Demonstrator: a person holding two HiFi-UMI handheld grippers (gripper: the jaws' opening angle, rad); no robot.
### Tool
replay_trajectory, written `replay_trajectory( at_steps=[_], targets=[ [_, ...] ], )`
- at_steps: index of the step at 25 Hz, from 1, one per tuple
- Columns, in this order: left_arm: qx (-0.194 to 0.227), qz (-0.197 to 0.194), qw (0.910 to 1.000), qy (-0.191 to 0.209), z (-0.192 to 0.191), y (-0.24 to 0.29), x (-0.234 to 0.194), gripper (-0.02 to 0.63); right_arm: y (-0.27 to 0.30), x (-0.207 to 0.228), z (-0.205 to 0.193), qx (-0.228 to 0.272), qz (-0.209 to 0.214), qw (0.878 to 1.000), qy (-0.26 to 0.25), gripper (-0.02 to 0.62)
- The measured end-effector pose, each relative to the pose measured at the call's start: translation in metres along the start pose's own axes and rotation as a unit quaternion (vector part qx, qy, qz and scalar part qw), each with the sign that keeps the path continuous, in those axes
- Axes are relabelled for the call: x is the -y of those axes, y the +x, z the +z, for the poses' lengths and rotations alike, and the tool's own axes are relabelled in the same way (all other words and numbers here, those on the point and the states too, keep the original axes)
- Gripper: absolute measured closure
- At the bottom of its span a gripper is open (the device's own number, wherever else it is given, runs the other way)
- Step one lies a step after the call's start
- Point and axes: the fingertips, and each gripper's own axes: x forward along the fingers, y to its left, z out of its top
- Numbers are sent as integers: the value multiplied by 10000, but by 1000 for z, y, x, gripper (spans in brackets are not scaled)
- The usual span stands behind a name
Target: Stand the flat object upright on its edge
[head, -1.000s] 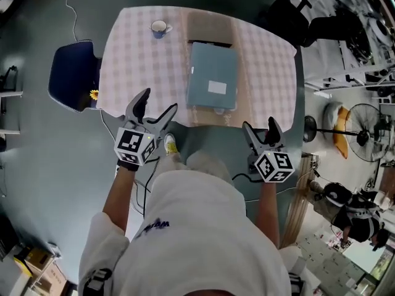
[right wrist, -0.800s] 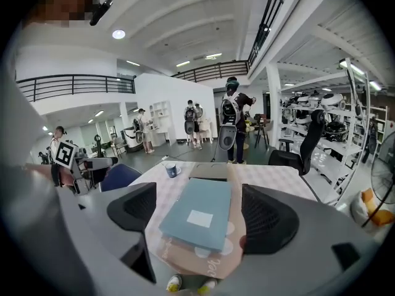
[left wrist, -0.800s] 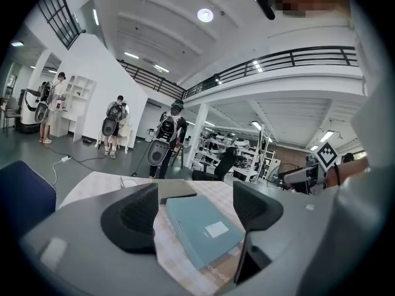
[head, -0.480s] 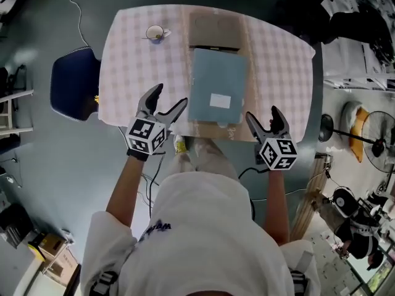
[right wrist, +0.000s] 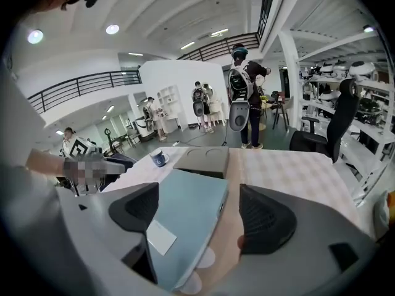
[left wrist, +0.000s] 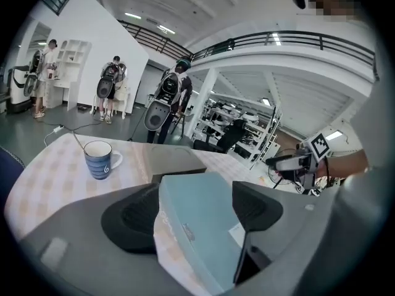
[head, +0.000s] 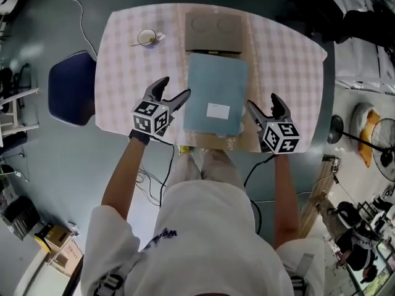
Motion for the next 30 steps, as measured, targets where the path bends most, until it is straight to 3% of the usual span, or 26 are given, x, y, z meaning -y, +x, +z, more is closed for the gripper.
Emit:
replay_trajectory(
  at_steps=[7, 14, 22, 30],
  targets=[
    [-212, 41, 9997, -111, -14, 46, -38, 233, 49, 26, -5, -84, 89, 9998, 163, 190],
    [-476, -255, 9975, -448, -25, 84, -61, 235, 98, 44, -18, -289, 231, 9990, 266, 209],
    [-736, -454, 9951, -487, -36, 120, -65, 235, 141, 63, -24, -450, 225, 9984, 245, 232],
    [-846, -457, 9935, -610, -42, 137, -68, 236, 166, 62, -35, -691, 360, 9954, 554, 232]
  ],
)
